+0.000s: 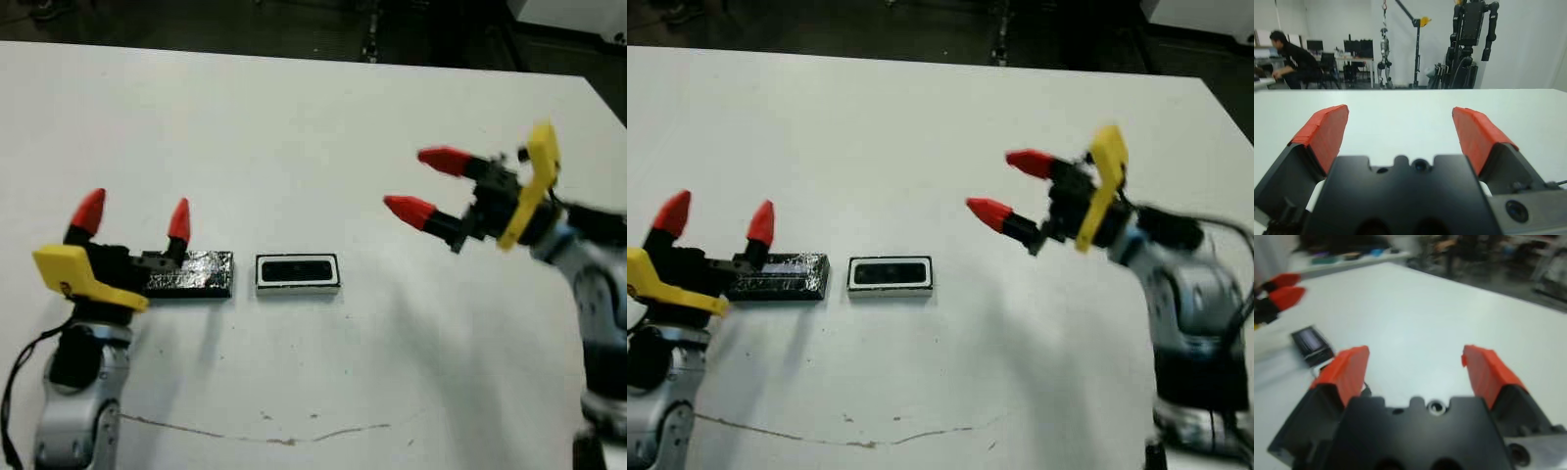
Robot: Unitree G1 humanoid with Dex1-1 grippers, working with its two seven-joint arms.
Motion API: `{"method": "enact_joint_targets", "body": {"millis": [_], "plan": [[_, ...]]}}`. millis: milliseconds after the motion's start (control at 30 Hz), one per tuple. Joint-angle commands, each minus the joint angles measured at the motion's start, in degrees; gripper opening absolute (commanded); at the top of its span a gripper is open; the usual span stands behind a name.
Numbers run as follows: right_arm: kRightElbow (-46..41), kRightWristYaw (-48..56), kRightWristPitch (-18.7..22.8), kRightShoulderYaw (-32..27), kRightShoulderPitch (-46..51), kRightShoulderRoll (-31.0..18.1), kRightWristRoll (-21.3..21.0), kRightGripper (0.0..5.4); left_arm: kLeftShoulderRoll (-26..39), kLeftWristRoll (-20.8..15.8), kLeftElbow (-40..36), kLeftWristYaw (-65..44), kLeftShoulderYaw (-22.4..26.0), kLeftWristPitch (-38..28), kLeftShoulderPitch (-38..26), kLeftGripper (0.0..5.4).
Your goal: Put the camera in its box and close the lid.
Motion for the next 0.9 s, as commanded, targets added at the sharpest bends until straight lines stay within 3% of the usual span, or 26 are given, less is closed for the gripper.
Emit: {"method": "enact_joint_targets", "body": {"millis": [33, 333, 467, 567, 800, 900], "plan": [[-4.26, -5.65, -0.36, -3.55, 7.27, 3.33, 3.33, 4.29, 6.68, -1.88, -0.4, -5.46, 1.57, 3.11, -2.29, 5.4], [-7.78, -16.72, -5.6, -3.27, 16.49, 10.09, 3.22, 2.84, 29.3, -3.07, 6.98, -27.46, 2.24, 5.5, -13.74, 5.4], [-6.47, -17.71, -7.51, -2.5, 16.72, 11.12, 3.54, 2.17, 36.96, -4.48, 12.1, -39.1, -0.88, 8.09, -20.58, 5.4], [-5.84, -18.7, -9.14, -1.99, 16.59, 11.43, 2.83, 1.69, 41.71, -4.9, 18.43, -51.97, -6.36, 9.68, -27.88, 5.4], [-5.35, -20.92, -9.18, -1.58, 16.34, 11.94, 3.84, 0.53, 42.16, -1.36, 23.13, -65.54, -15.56, 6.73, -36.17, 5.4], [-5.14, -21.53, -9.45, -1.96, 15.94, 12.33, 4.68, 0.05, 38.99, -4.99, 23.75, -69.14, -15.85, 5.11, -34.82, 5.4]]}}
